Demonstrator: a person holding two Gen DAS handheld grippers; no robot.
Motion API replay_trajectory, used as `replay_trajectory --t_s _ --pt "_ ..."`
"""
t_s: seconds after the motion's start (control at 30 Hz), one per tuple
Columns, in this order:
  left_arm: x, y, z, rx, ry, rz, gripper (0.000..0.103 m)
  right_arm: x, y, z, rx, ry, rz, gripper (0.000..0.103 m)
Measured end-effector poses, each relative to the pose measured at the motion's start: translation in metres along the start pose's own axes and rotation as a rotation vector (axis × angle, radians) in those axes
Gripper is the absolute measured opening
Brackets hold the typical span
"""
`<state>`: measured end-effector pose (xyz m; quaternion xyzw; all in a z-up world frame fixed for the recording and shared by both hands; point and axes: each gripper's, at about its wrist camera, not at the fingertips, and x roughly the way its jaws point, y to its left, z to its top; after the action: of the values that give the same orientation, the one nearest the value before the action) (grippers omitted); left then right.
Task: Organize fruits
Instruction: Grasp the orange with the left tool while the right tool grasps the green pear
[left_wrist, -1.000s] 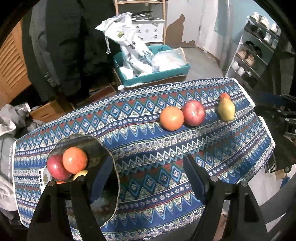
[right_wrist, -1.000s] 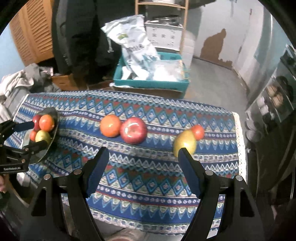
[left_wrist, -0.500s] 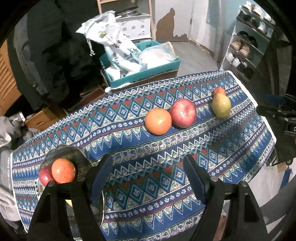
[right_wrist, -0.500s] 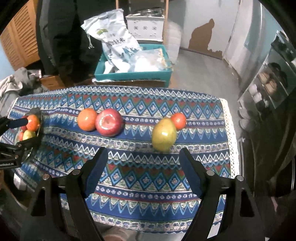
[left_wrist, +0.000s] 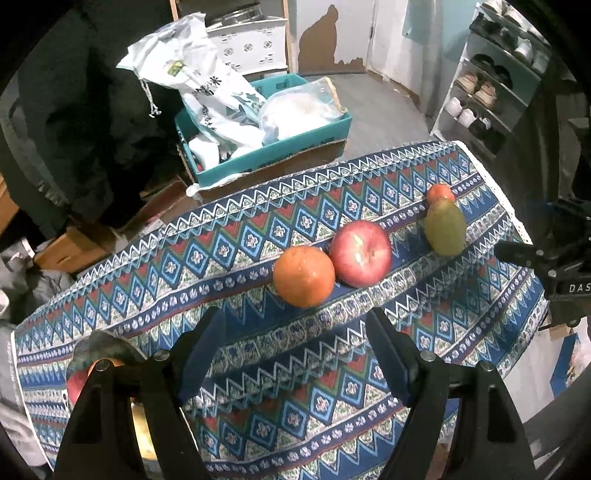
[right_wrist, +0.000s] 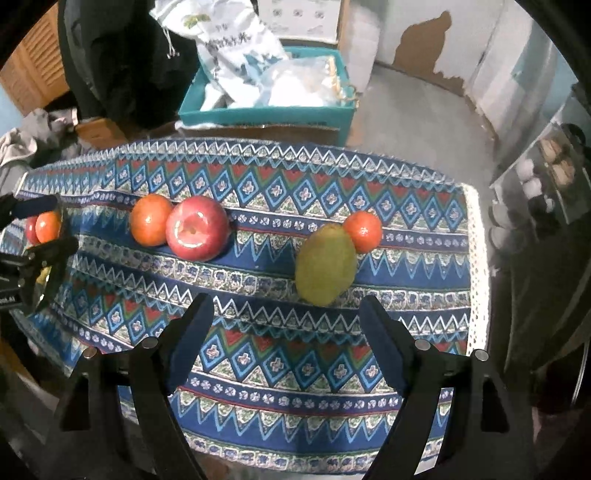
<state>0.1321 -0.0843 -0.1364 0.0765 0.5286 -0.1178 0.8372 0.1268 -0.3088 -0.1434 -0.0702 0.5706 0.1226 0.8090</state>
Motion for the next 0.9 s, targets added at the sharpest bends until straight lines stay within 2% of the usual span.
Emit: replay_trajectory --t_s 0.13,0.43,0.77,0.9 --pt "0.017 0.001 0.016 0.041 0.026 -0.005 0.086 0.021 -0.014 0.014 0.007 0.054 0.014 0.083" --pt "0.063 -0.004 0.026 0.148 0.084 0.001 0.086 0.071 -0.045 0.028 0.100 0.107 0.040 0.083" --pt "0.106 0.001 0.023 0.133 0.136 -0.025 0.086 0.119 -0.060 0.027 0.163 0.141 0.027 0.083" --pt "0.115 0.002 0.025 0.118 0.140 -0.059 0.086 0.131 -0.060 0.027 0.156 0.151 0.028 0.083"
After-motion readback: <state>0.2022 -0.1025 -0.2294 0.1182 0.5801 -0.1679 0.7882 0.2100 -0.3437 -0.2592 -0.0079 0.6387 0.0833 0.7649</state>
